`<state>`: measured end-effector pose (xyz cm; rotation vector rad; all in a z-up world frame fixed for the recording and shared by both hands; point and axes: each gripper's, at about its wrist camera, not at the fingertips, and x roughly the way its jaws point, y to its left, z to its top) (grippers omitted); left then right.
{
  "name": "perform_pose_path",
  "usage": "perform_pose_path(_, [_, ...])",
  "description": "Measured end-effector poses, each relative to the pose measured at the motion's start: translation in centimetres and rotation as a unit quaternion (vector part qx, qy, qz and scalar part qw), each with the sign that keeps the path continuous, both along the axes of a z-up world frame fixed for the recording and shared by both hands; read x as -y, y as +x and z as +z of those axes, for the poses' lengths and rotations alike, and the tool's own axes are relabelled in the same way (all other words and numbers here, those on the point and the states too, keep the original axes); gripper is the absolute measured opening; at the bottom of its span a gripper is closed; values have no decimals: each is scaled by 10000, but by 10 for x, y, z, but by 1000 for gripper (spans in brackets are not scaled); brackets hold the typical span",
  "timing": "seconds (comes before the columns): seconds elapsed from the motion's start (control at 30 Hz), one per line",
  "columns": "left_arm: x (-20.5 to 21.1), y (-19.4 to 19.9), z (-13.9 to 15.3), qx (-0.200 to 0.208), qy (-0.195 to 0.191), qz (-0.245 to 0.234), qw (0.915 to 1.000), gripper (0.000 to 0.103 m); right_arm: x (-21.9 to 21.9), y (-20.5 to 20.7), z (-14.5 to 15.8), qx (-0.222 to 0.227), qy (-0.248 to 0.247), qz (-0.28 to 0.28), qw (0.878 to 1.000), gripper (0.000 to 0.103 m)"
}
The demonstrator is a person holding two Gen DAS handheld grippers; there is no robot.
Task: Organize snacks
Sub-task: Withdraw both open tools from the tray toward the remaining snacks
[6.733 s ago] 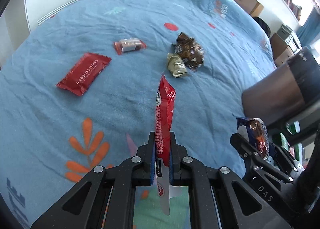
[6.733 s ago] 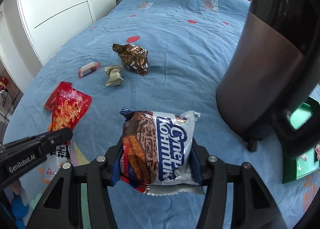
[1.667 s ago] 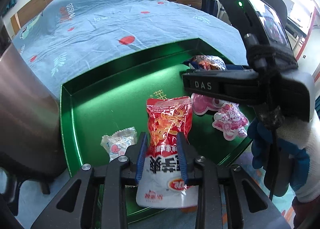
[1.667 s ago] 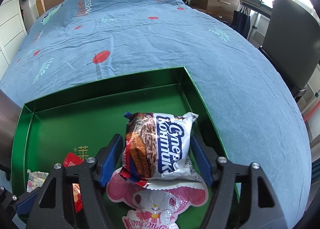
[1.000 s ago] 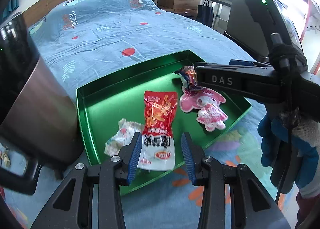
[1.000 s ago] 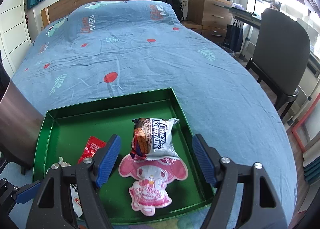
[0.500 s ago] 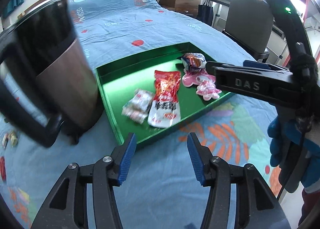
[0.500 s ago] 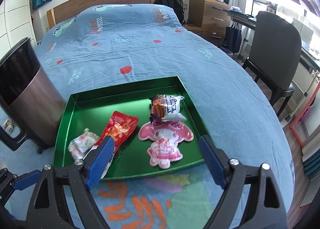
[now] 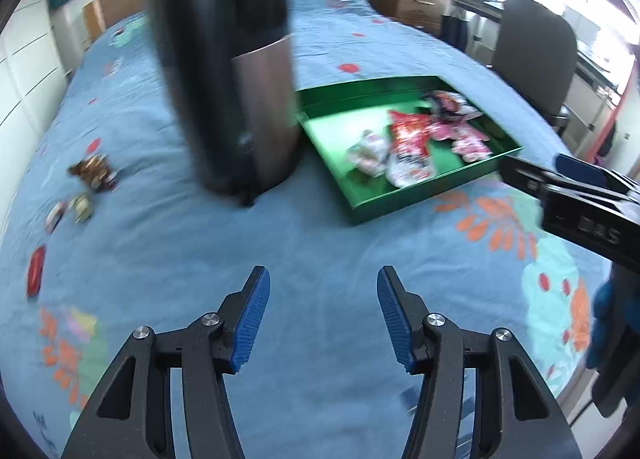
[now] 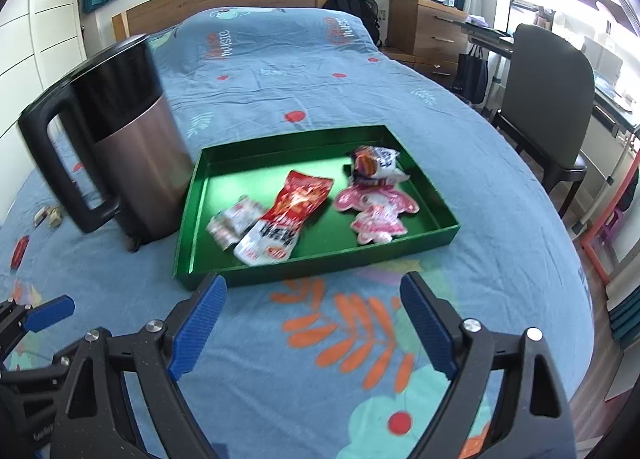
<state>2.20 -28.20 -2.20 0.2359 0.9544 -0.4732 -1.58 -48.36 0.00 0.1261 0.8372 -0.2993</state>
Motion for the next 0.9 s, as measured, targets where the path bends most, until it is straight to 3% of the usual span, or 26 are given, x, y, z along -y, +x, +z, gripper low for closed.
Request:
perform_pose_path(0.3, [-71, -11, -16, -30, 176, 568, 9982, 50, -59, -23, 8, 126, -15, 330, 9994, 103])
perform_pose_path(0.9, [-169, -4, -11, 140, 136, 1171, 9929, 52, -164, -17, -1, -8, 59, 1021, 9948, 103])
